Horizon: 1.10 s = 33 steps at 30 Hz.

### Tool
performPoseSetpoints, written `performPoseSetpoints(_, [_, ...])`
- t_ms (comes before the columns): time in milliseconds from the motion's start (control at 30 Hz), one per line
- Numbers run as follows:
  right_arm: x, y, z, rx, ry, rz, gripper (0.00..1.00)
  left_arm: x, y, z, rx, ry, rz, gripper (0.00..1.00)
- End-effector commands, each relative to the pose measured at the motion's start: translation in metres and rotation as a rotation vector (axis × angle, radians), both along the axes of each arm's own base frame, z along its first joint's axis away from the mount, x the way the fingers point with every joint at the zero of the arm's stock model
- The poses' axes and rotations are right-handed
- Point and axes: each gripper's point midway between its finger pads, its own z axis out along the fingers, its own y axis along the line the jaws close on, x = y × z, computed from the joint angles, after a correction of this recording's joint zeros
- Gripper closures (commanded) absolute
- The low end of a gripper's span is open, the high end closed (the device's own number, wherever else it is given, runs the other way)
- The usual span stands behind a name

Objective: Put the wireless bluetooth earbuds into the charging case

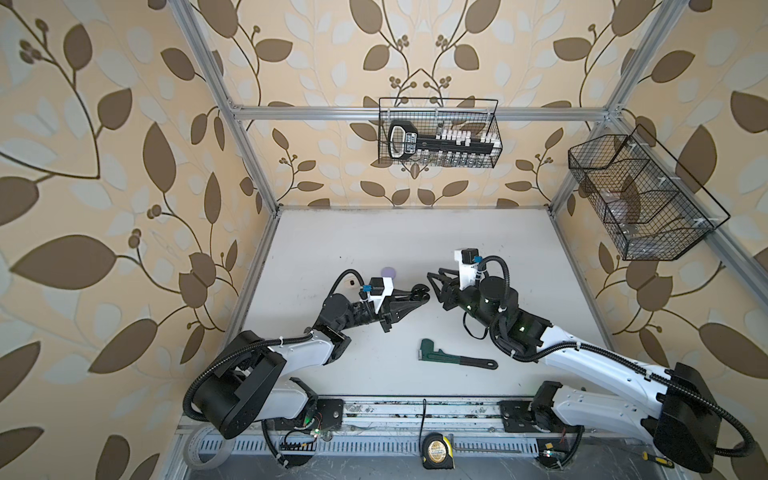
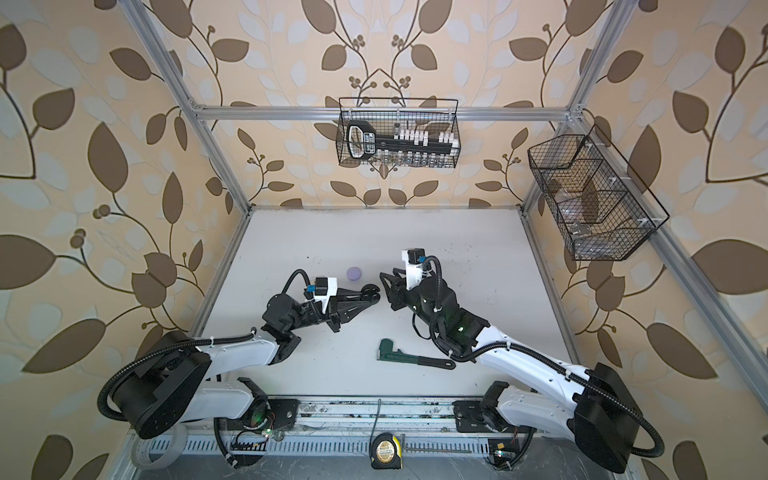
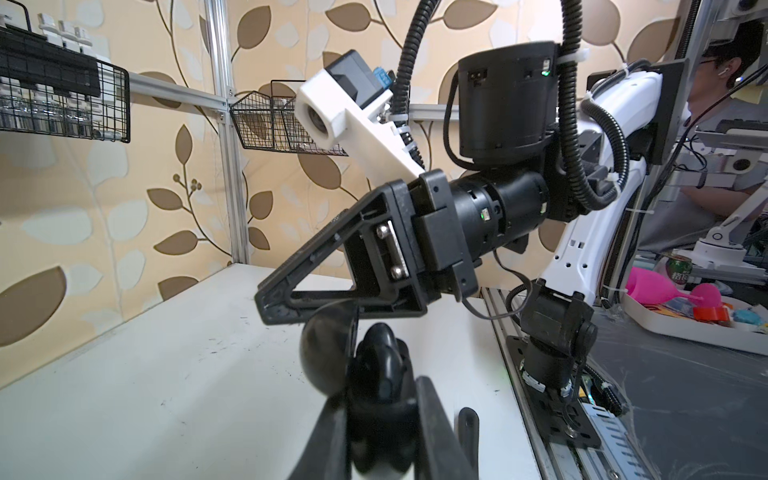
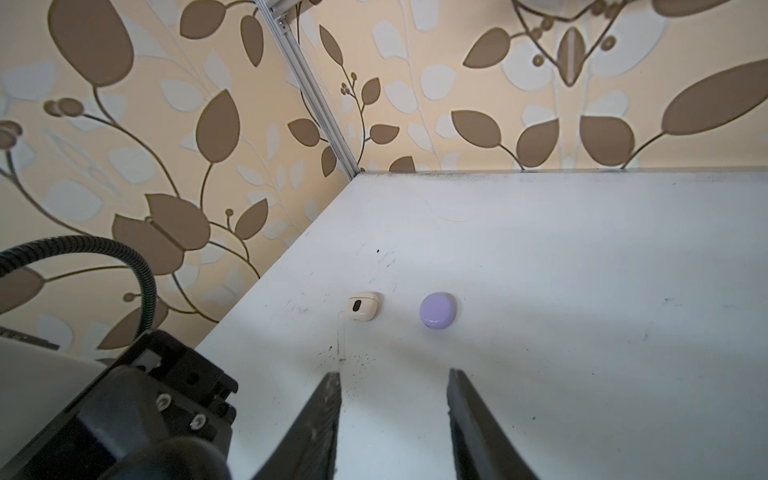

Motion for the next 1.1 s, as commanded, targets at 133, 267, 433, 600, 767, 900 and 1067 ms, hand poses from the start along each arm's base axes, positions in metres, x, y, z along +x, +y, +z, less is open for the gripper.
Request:
performPoseSetpoints(133, [-0.005,0.020,0.015,0.041,-0.036,0.091,0.58,-0.010,0.004,0.032,-0.066,-0.139,-0.013,1.00])
performPoseSetpoints(267, [-0.014,0.027,0.021,0.044,-0.067,0.126,0.58,-0.009,0.004,0.031,-0.064,-0.136,-0.005,1.00])
performPoseSetpoints(433, [-0.028,0.034,0.031,0.068,-0.115,0.194,0.59,-0.008,0.005,0.033,-0.068,-0.140,0.000,1.00])
performPoseSetpoints(600, [-0.041,0.035,0.035,0.088,-0.167,0.236,0.60,-0.006,0.004,0.028,-0.061,-0.127,0.007,1.00])
performPoseSetpoints(767, [-0.057,0.031,0.045,0.130,-0.228,0.290,0.59,-0.005,0.002,0.028,-0.059,-0.123,-0.005,1.00])
performPoseSetpoints(900, [-0.068,0.033,0.048,0.143,-0.268,0.348,0.60,-0.008,0.000,0.028,-0.053,-0.124,-0.030,1.00])
performPoseSetpoints(1067, [-0.076,0.027,0.051,0.144,-0.292,0.360,0.62,-0.007,-0.002,0.026,-0.049,-0.116,-0.042,1.00])
